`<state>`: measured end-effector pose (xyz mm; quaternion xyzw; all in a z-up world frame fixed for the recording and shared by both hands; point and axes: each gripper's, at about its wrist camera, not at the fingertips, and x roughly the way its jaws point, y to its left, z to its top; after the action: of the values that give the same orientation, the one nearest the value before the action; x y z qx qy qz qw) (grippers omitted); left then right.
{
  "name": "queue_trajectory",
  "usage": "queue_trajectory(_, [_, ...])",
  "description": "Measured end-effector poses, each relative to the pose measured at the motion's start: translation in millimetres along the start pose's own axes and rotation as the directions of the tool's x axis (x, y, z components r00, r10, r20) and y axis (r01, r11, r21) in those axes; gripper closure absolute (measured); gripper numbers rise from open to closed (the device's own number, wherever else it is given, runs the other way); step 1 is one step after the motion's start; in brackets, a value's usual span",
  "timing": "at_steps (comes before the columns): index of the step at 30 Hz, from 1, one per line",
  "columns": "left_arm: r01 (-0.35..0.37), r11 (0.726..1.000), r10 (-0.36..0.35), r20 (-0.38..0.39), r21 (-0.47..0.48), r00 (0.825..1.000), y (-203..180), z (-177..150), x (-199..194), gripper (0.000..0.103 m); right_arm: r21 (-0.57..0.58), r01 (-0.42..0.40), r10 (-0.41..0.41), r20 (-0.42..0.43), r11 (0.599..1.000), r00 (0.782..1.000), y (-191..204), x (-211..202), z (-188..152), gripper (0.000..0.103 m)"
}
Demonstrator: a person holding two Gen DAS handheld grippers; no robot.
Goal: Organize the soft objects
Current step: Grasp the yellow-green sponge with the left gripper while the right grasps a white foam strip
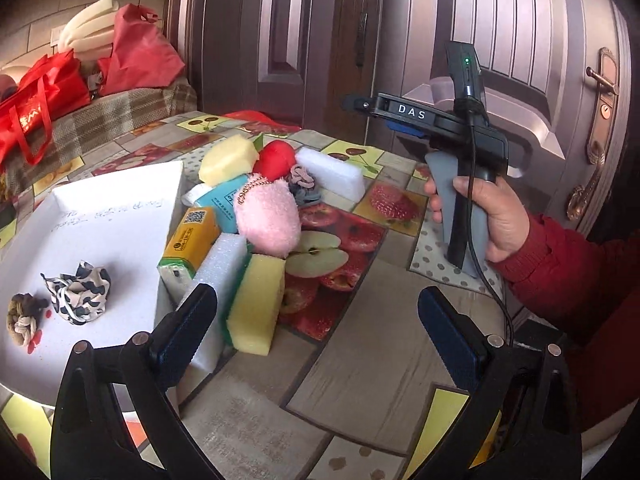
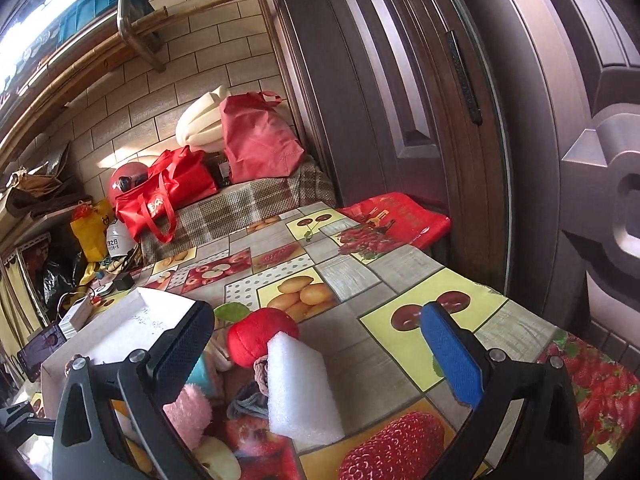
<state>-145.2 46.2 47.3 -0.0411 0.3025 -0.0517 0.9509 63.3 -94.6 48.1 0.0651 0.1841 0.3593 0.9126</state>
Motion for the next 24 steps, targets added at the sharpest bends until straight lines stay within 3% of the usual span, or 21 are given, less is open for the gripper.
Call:
queue_trajectory(2, [0.024, 1.000, -0.024, -0.009, 0.000, 1.000, -3, -2, 1, 0.005, 0.002, -0.001, 0.001, -0.006, 1.000, 1.000, -1, 0, 0, 0.000])
queue_trajectory(9, [-0.102, 0.995, 0.101, -0.108, -0.002, 0.989, -1, -1, 21, 0.005, 0.064, -0.005, 0.008, -0.034, 0.998, 0.999, -15, 5, 0, 0.000])
queue_trajectory(14, [-0.124, 0.992, 0.119, -0.120, -0.029, 0.986, 6, 2, 29, 0.005, 0.090, -0.007, 0.010, -0.027, 0.996, 1.000, -19, 3, 1, 0.000])
queue_trajectory(18, [-0.122, 0.992, 0.117, -0.167, -0.015, 0.979, 2, 5, 44, 0.005, 0.082, -0.008, 0.010, -0.030, 0.997, 1.000, -19, 2, 0, 0.000])
queue_trajectory(22, [-0.038, 0.999, 0.037, -0.153, -0.004, 0.988, -10, 8, 44, 0.005, 0.085, -0.007, 0.010, -0.031, 0.996, 0.999, -17, 3, 1, 0.000])
queue_trajectory(24, [-0.039, 0.999, 0.041, -0.161, 0.014, 0.986, -15, 9, 47, 0.005, 0.093, -0.007, 0.010, -0.037, 0.996, 0.999, -18, 4, 2, 0.000])
